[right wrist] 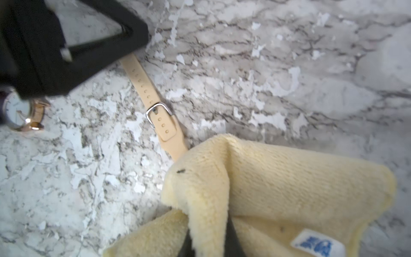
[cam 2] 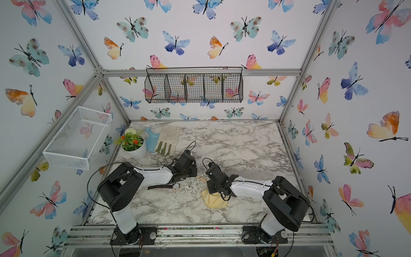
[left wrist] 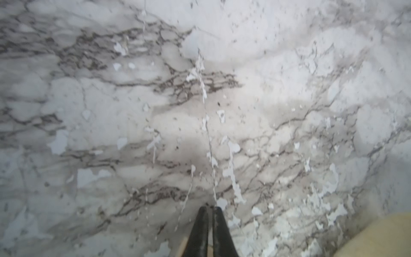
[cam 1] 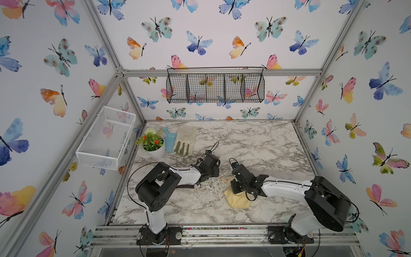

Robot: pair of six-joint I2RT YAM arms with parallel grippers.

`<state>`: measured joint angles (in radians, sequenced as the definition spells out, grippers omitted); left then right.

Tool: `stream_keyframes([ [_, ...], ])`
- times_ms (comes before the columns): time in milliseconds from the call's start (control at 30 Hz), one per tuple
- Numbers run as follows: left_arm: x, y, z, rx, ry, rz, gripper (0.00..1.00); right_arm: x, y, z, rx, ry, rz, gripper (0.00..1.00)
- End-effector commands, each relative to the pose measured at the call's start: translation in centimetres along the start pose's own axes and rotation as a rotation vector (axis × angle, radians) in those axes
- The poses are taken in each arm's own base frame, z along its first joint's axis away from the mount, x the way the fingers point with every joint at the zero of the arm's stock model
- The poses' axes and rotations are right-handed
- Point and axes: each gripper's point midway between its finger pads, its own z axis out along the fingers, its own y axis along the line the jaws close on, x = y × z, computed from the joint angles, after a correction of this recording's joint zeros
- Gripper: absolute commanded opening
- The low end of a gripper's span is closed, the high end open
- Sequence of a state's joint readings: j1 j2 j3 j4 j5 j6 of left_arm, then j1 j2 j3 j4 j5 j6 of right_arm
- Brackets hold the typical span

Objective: Wipe the watch dial
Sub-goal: Wipe the dirt from the watch dial.

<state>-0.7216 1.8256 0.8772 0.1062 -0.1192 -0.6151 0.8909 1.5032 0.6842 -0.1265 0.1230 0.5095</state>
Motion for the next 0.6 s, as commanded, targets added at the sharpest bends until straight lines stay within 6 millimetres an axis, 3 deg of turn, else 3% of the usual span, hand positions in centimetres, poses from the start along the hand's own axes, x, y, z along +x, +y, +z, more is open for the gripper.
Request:
stream_keyframes([
  [0,10.6,9.9,0.5,-0.320,0.341,0.050,0.11,3.6,-2.8,-0.5,0.104,0.084,0.012,0.02],
  [167,10.6,10.1,0.3,-0.325,0.338,0.049,0.10,3.8,-3.9,-2.0,0.135,0.055,0.027,0.02],
  [367,9.4,8.9,-0.5,-0.274,0.306,0.038,0.11,3.1,-3.1,-2.1,0.095,0.034,0.035,0.02],
  [567,7.0,6.3,-3.0,-0.184,0.250,0.021,0.33,3.4,-0.7,0.9,0.006,0.099,0.035,0.02],
])
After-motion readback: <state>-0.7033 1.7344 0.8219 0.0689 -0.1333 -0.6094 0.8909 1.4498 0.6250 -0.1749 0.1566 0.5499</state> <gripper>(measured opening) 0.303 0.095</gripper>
